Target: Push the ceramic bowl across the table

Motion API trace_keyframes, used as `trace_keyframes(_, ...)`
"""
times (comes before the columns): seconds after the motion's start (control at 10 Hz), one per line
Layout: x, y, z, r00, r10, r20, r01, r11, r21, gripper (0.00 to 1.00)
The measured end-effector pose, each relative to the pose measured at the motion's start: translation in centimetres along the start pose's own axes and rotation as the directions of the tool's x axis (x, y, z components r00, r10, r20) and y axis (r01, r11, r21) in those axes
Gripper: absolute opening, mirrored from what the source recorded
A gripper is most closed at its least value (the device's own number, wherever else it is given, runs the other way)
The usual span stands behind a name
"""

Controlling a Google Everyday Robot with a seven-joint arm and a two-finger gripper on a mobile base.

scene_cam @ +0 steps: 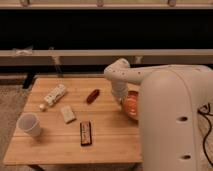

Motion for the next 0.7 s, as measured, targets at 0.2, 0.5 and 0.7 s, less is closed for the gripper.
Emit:
trace_keyframes(0.2,-2.9,3.3,0.9,0.999,-0.053,0.011,0.053,0.999,-0.013,0.0)
trace_keyframes(0.5,-5.5,8.9,1.0,0.989,-0.143,0.029,0.144,0.988,-0.059,0.0)
trace_keyframes(0.7,-5.2,13.3,0.6,0.975,-0.22,0.036,0.222,0.97,-0.094,0.0)
